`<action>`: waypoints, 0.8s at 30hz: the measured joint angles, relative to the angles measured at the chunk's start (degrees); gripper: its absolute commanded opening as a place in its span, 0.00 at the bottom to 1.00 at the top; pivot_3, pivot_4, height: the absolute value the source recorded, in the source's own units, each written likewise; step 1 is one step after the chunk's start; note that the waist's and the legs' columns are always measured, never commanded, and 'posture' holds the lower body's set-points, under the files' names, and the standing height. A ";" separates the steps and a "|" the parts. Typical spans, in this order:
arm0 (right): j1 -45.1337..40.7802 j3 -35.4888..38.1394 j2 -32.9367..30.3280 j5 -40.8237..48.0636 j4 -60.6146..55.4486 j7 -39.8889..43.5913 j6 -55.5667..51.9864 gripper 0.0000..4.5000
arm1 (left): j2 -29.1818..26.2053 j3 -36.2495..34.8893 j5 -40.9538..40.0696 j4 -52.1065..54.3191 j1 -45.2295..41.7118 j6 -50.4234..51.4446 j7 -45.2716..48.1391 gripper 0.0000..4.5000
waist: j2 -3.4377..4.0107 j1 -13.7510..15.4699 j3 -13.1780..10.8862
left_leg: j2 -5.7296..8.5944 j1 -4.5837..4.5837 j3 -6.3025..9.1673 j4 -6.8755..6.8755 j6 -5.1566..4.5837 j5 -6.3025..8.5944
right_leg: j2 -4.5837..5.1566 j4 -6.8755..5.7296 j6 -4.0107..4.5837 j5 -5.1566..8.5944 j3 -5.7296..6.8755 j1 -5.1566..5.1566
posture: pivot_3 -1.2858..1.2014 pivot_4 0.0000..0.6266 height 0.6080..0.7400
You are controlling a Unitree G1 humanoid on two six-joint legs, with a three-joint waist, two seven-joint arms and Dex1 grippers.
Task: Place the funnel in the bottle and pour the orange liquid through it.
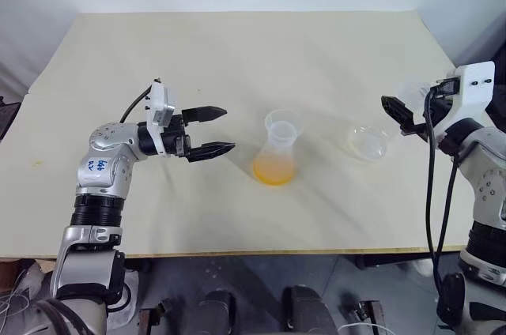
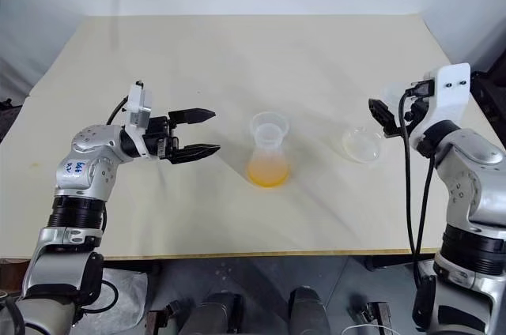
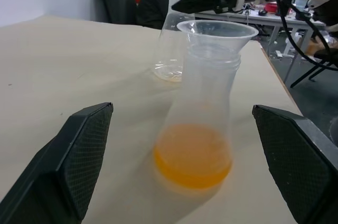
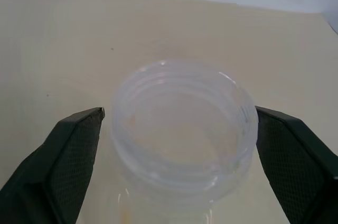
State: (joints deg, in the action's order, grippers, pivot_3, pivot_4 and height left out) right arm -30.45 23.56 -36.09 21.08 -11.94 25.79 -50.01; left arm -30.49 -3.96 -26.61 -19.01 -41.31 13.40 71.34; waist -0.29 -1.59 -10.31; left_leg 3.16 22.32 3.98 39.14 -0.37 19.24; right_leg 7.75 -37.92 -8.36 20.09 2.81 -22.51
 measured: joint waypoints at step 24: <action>21.08 8.61 -19.42 11.22 -7.39 21.03 -0.90 1.00 | -5.55 -2.96 -0.06 -3.27 4.98 -3.55 1.51 1.00 | 0.00 0.16 0.00 | -0.04 0.00 -0.06 -0.03 -0.04 -0.02 | -0.01 0.16 0.00 0.00 0.01 0.09 | 0.52 0.24 1.00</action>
State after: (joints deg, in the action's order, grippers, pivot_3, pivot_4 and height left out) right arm -9.37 32.17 -55.50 32.30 -19.33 46.82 -50.91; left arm -36.04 -6.92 -26.67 -22.29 -36.33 9.85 72.85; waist -0.29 -1.43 -10.31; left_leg 3.12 22.32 3.93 39.11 -0.41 19.23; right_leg 7.74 -37.76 -8.36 20.09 2.82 -22.43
